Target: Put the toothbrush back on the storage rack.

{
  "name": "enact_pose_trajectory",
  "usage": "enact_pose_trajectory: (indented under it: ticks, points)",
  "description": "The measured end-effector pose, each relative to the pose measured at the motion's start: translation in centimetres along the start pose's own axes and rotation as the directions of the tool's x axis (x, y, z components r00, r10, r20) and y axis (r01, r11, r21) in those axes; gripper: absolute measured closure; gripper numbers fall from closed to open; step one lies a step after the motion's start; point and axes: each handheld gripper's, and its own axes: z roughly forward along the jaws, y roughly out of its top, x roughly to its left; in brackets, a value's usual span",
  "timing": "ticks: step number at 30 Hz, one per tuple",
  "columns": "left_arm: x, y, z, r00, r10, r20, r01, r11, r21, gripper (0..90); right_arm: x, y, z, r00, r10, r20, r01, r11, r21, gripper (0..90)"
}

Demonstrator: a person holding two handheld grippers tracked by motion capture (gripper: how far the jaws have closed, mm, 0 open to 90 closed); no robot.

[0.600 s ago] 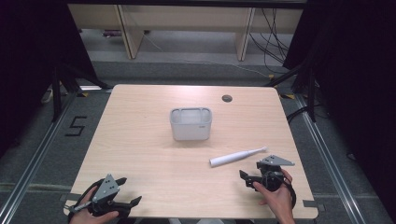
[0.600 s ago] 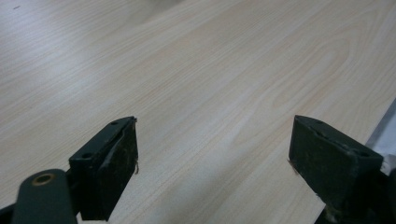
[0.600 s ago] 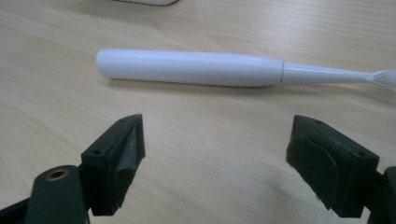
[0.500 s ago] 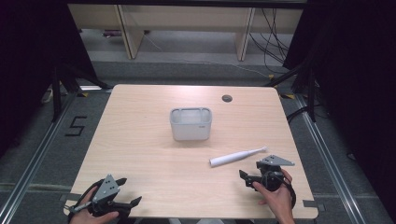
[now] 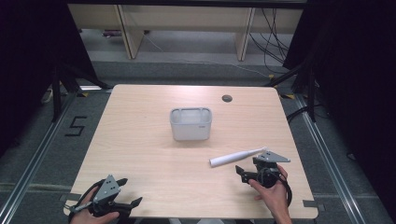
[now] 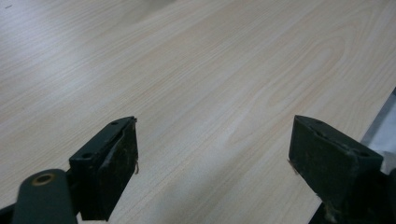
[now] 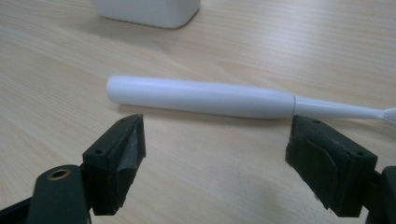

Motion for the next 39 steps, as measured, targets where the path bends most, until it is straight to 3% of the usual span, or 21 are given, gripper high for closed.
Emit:
enact_pose_trajectory:
  ticks: [1, 2, 3, 5, 8, 10, 11, 12, 15, 19, 20, 21, 23, 25, 26, 28, 34, 35, 36, 38, 39]
  points:
    - [-0.2, 0.0, 0.1, 0.9997, -0.023, 0.007, 0.023, 0.9996, -0.014, 15.5, 0.1, 0.1, 0.2, 0.9999, -0.008, -0.006, 0.008, 1.0, -0.022, 21.3]
    - [-0.1, 0.0, 0.1, 0.9998, -0.015, 0.01, 0.015, 0.9999, -0.006, 15.5, 0.2, 0.3, 0.3, 0.9999, -0.007, -0.01, 0.007, 1.0, -0.025, 22.3]
    - [-0.2, 0.0, 0.2, 0.9998, -0.02, 0.009, 0.02, 0.9998, -0.007, 15.5, 0.0, 0.5, 0.5, 0.9983, -0.053, -0.024, 0.052, 0.998, -0.042, 24.5]
    - [-0.2, 0.0, 0.2, 0.9998, -0.018, 0.011, 0.018, 0.9998, -0.007, 15.5, 0.5, 0.8, 0.6, 0.9992, -0.031, -0.024, 0.03, 0.999, -0.037, 28.2]
    - [-0.2, 0.0, 0.2, 1.0, 0.0, 0.008, 0.0, 0.9999, 0.01, 15.6, 0.8, 1.1, 0.9, 0.9983, -0.042, -0.041, 0.04, 0.998, -0.041, 35.4]
    - [-0.2, 0.0, 0.2, 0.9997, -0.02, 0.015, 0.02, 0.9998, -0.008, 15.6, 0.9, 1.4, 1.1, 0.998, -0.049, -0.04, 0.048, 0.998, -0.031, 40.5]
    - [-0.3, 0.0, 0.2, 0.9997, -0.021, 0.011, 0.021, 0.9997, -0.011, 15.6, 1.3, 1.5, 1.3, 0.9991, -0.021, -0.036, 0.02, 0.999, -0.038, 42.6]
    - [-0.2, 0.0, 0.2, 0.9997, -0.02, 0.013, 0.02, 0.9998, -0.008, 15.6, 1.2, 1.8, 1.4, 0.9983, -0.05, -0.031, 0.049, 0.998, -0.042, 44.1]
    - [-0.2, 0.0, 0.2, 0.9997, -0.02, 0.01, 0.021, 0.9998, -0.009, 15.6, 1.6, 2.3, 1.9, 0.9966, -0.075, -0.033, 0.073, 0.996, -0.052, 50.7]
    - [-0.1, 0.0, 0.2, 0.9999, 0.007, 0.013, -0.007, 0.9999, 0.008, 15.7, 2.4, 2.6, 2.6, 0.9965, -0.07, -0.046, 0.068, 0.997, -0.035, 60.3]
    - [-0.2, -0.1, 0.3, 0.9997, -0.021, 0.014, 0.021, 0.9998, -0.006, 15.7, 2.2, 2.7, 2.8, 0.9942, -0.097, -0.047, 0.095, 0.995, -0.043, 61.5]
    - [-0.3, 0.0, 0.3, 0.9996, -0.023, 0.014, 0.023, 0.9997, -0.007, 15.7, 2.4, 2.9, 2.9, 0.9917, -0.122, -0.04, 0.121, 0.992, -0.035, 64.1]
    - [-0.1, 0.1, 0.1, 0.9999, 0.012, 0.012, -0.012, 0.9998, 0.018, 15.7, 2.6, 3.1, 3.1, 0.9884, -0.148, -0.032, 0.147, 0.989, -0.034, 68.4]
    - [-0.2, 0.0, 0.1, 0.9998, -0.001, 0.018, 0.001, 0.9999, 0.012, 15.7, 3.1, 3.3, 3.5, 0.9888, -0.143, -0.043, 0.142, 0.99, -0.02, 72.1]
    - [-0.1, 0.0, 0.2, 0.9999, 0.008, 0.014, -0.008, 1.0, -0.002, 15.7, 3.1, 3.4, 3.8, 0.9814, -0.185, -0.051, 0.184, 0.983, -0.02, 73.5]
    - [-0.1, 0.0, 0.2, 0.9999, 0.013, 0.009, -0.013, 0.9999, 0.003, 15.7, 3.5, 3.5, 4.1, 0.9854, -0.164, -0.046, 0.164, 0.986, -0.009, 75.4]
    - [-0.1, 0.0, 0.1, 1.0, 0.004, 0.007, -0.004, 1.0, 0.001, 15.8, 4.1, 4.1, 5.4, 0.9771, -0.2, -0.073, 0.2, 0.98, -0.001, 80.1]
    - [-0.4, -0.1, 0.2, 0.9996, -0.025, 0.014, 0.026, 0.9995, -0.017, 15.9, 4.6, 4.3, 5.9, 0.9794, -0.188, -0.073, 0.189, 0.982, -0.003, 83.3]
    - [-0.4, -0.1, 0.2, 0.9996, -0.024, 0.017, 0.024, 0.9996, -0.015, 16.0, 4.6, 4.4, 6.0, 0.9738, -0.212, -0.081, 0.213, 0.977, -0.002, 84.2]
    - [-0.2, 0.0, 0.1, 0.9999, 0.008, 0.014, -0.008, 1.0, 0.006, 16.0, 5.0, 4.4, 6.4, 0.9746, -0.207, -0.085, 0.207, 0.978, -0.002, 85.8]
    - [-0.3, 0.0, 0.2, 0.9999, -0.007, 0.011, 0.007, 0.9999, -0.009, 16.0, 5.2, 4.5, 6.5, 0.9773, -0.195, -0.083, 0.197, 0.98, 0.013, 87.0]
